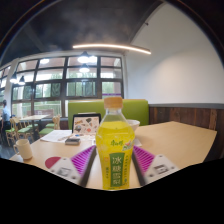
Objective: Pour water
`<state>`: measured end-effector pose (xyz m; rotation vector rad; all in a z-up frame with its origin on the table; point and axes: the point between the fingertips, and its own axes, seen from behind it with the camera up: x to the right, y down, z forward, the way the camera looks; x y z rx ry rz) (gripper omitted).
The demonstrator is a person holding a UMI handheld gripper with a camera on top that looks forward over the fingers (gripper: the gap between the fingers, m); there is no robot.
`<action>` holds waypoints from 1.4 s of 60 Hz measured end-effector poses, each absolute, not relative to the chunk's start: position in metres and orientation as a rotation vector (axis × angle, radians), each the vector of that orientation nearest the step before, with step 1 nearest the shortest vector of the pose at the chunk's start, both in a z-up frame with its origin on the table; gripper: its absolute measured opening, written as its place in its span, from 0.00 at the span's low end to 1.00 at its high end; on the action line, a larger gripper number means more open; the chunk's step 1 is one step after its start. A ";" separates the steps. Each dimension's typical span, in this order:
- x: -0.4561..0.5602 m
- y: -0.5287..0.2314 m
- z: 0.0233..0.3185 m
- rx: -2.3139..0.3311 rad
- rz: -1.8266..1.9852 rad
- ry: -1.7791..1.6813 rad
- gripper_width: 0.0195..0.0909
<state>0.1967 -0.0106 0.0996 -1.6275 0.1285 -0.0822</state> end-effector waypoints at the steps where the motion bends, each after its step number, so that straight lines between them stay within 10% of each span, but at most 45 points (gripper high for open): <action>1: 0.197 -0.017 0.098 -1.633 -0.084 0.132 0.61; 3: 0.199 -0.008 0.090 -1.640 -0.113 0.146 0.32; 17: 0.194 -0.007 0.096 -1.596 -0.196 0.128 0.10; 42: 0.030 0.020 0.233 -1.391 -1.008 -0.804 0.09; 60: -0.080 0.055 0.187 -0.887 -1.668 -1.590 0.10; 84: -0.077 0.068 0.178 -0.959 -1.592 -1.550 0.10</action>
